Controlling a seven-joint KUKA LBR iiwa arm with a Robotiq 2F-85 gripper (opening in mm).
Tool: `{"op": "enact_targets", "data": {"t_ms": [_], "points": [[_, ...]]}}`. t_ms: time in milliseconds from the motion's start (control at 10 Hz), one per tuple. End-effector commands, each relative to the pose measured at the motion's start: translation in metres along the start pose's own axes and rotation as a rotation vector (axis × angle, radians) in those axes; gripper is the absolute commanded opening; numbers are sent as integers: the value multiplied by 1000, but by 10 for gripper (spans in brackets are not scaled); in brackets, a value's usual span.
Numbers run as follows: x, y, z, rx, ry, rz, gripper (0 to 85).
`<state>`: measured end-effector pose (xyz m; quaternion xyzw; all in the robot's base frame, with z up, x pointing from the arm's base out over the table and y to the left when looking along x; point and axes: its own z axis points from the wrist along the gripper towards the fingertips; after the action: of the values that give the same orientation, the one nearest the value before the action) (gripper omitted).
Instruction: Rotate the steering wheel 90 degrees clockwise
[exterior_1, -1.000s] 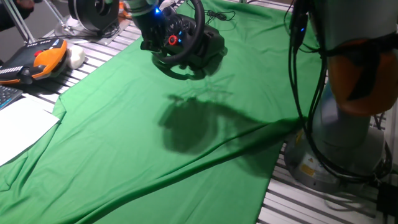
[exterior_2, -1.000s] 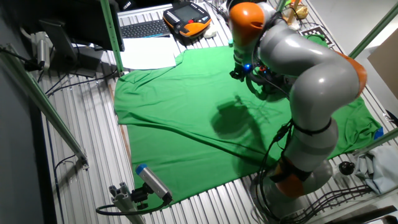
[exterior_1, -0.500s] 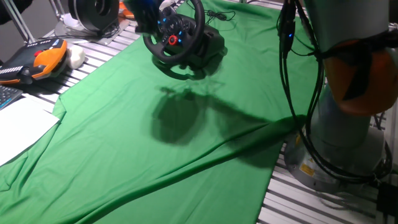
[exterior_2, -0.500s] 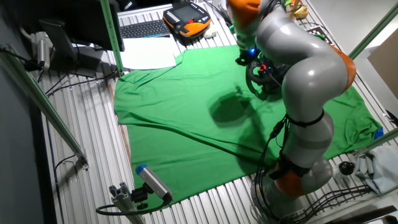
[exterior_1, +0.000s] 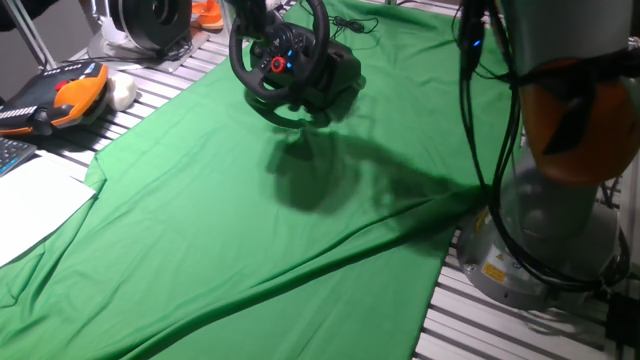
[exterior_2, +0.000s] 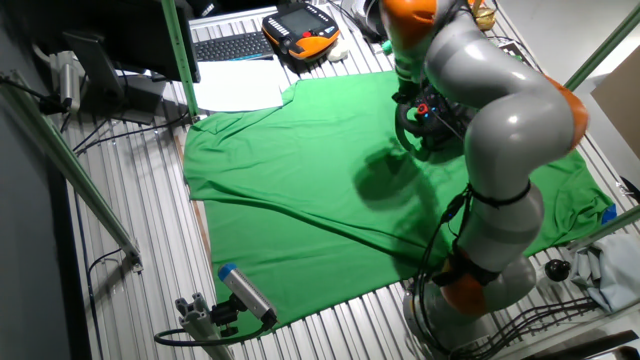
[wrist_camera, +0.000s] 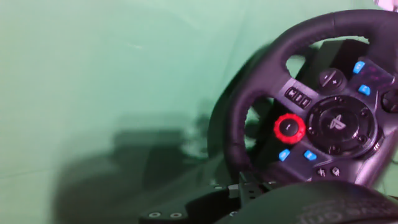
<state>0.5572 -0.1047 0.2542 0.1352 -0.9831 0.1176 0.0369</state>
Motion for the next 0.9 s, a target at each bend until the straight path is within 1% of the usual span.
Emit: {"op": "enact_targets", "data": {"t_ms": [0, 100, 200, 300, 400, 500, 600, 800], "points": [[21, -78, 21, -51, 37, 27, 0], [21, -78, 21, -46, 70, 41, 0], [21, -78, 21, -41, 115, 85, 0], [21, -78, 21, -19, 139, 127, 0], [21, -78, 21, 38, 146, 184, 0], [21, -78, 21, 113, 133, 207, 0], [21, -78, 21, 152, 107, 236, 0], [21, -78, 21, 190, 80, 266, 0]]}}
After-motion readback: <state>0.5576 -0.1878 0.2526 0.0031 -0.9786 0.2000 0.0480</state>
